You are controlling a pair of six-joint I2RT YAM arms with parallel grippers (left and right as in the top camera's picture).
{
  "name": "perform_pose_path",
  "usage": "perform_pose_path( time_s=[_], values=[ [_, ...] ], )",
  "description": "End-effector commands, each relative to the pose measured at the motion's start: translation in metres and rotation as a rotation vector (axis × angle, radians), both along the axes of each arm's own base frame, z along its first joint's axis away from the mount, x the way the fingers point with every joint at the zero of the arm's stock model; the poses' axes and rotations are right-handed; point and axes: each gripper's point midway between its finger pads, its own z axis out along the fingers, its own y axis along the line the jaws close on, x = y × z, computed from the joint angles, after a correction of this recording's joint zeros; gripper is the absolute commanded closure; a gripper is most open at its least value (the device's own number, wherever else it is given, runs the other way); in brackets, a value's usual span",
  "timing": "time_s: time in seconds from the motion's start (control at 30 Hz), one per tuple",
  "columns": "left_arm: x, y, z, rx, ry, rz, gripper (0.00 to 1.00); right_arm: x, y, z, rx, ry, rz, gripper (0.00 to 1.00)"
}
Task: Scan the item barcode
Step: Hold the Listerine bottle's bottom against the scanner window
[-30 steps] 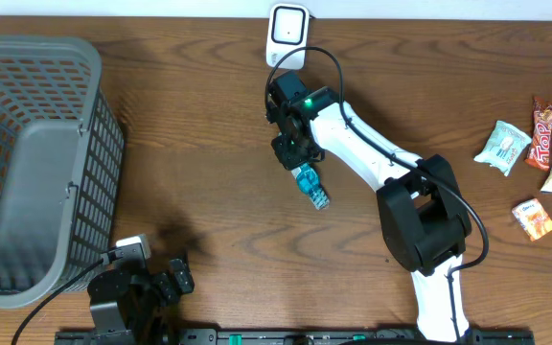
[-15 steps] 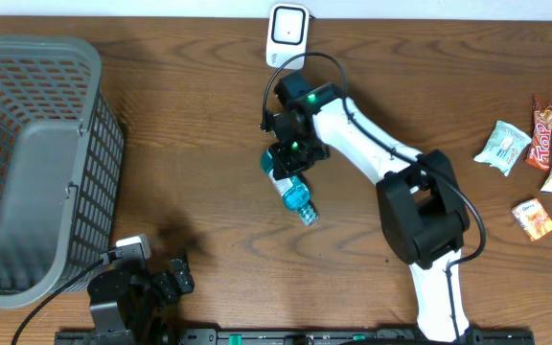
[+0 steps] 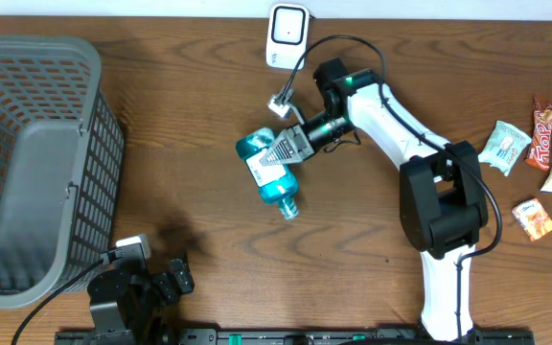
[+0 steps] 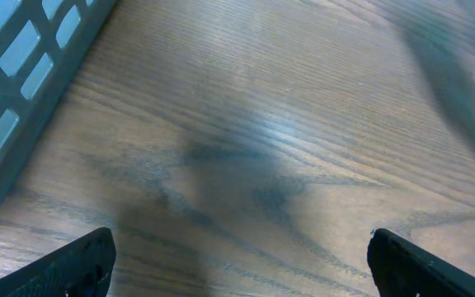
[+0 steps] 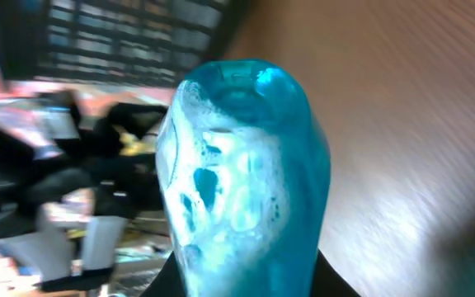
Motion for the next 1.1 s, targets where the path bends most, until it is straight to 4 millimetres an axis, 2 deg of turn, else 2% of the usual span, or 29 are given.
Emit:
perform_pose_path(
  time_s=[0.0, 0.1, 0.33, 0.4, 0.5, 0.57, 0.67, 0.77, 0.87, 1.07],
  values=[
    [-0.005, -0.001, -0.008, -0.009, 0.036, 0.001, 0.02, 0.002, 0.007, 0.059, 0.312, 0.052, 0.004, 0.99],
    [-0.005, -0.001, -0.008, -0.009, 0.036, 0.001, 0.02, 0.001, 0.008, 0.065, 0.323, 0.118, -0.006, 0.99],
    [-0.005, -0.001, -0.008, -0.009, 0.036, 0.001, 0.02, 0.002, 0.007, 0.062, 0.307, 0.110, -0.008, 0.99],
    [-0.005, -0.001, -0.008, -0.009, 0.036, 0.001, 0.02, 0.005, 0.007, 0.043, 0.208, 0.048, -0.008, 0.99],
    [-0.005, -0.001, -0.008, -0.009, 0.036, 0.002, 0.02, 0.019, -0.009, -0.017, -0.137, -0.088, -0.036, 0.99],
    [-0.005, -0.001, -0.008, -0.009, 0.036, 0.002, 0.02, 0.027, -0.017, -0.032, -0.242, -0.122, -0.060, 0.99],
    [-0.005, -0.001, -0.008, -0.009, 0.036, 0.001, 0.02, 0.040, -0.020, -0.024, -0.245, -0.169, -0.079, 0.99],
    [-0.005, -0.001, -0.008, -0.009, 0.035, 0.001, 0.02, 0.073, -0.032, -0.015, -0.345, -0.290, -0.141, 0.99],
    [-0.005, -0.001, -0.008, -0.009, 0.036, 0.002, 0.02, 0.113, -0.058, -0.013, -0.581, -0.436, -0.261, 0.99],
    [-0.005, -0.001, -0.008, -0.009, 0.036, 0.002, 0.02, 0.169, -0.085, 0.009, -0.815, -0.733, -0.388, 0.99]
  ],
)
